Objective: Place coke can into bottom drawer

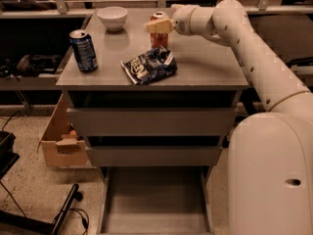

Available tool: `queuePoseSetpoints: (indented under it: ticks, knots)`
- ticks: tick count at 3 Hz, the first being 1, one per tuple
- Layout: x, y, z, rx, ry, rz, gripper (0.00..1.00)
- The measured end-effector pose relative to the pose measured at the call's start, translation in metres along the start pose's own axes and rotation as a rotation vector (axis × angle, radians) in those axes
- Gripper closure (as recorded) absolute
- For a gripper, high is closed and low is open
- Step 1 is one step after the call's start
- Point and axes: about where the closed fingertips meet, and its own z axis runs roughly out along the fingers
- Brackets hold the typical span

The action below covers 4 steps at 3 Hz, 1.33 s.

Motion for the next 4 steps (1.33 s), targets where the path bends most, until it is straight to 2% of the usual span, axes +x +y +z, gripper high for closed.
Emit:
queuePoseSetpoints:
  ticks: [1, 3, 4]
  knots:
    - [0.012, 0.008, 0.024, -0.009, -0.011, 0.043, 0.5]
    - [0.012, 0.008, 0.024, -0.009, -0.011, 0.043, 0.95]
    - [-0.004, 0.014, 0.019, -0.019, -0.013, 0.009, 1.0]
